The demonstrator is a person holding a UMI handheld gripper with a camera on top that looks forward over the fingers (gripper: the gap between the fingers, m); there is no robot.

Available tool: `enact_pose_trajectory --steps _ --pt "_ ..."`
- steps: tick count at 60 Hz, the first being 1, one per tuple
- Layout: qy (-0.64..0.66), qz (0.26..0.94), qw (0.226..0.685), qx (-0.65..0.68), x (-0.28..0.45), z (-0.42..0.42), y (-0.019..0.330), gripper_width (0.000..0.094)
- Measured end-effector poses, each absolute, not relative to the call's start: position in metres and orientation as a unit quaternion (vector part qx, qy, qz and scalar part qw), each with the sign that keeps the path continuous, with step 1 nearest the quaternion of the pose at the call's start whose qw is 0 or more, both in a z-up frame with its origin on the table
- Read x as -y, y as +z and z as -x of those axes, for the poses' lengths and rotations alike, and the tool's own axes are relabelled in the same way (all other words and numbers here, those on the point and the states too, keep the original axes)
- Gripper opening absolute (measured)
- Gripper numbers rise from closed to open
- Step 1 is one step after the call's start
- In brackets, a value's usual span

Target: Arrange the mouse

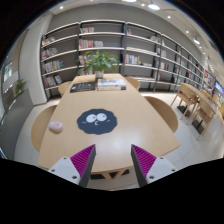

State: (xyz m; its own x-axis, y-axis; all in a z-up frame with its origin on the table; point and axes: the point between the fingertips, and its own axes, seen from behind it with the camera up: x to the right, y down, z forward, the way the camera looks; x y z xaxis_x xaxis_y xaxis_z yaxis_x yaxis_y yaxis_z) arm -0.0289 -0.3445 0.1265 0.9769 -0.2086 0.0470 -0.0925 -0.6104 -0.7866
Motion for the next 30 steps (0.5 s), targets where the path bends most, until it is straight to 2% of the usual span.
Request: enact_pose_trajectory --steps 2,3,5,7,15,30 --pt "-0.053 0.902 0.422 -0.072 0.342 0.053 0.111 0.0696" --pt "-0.045 0.907 0.413 -0.065 0.349 0.056 0.12 0.0697" --pt "-0.034 0.911 0.408 -0.057 0.337 0.089 0.091 0.0697" --pt "-0.021 0.917 0.394 -0.047 0.341 0.109 0.089 0.0698" --pt "0.02 0.93 0.366 -0.009 0.307 0.2 0.035 0.0701" --pt "0.032 0.944 0.327 0.043 0.238 0.28 -0.015 0.0711"
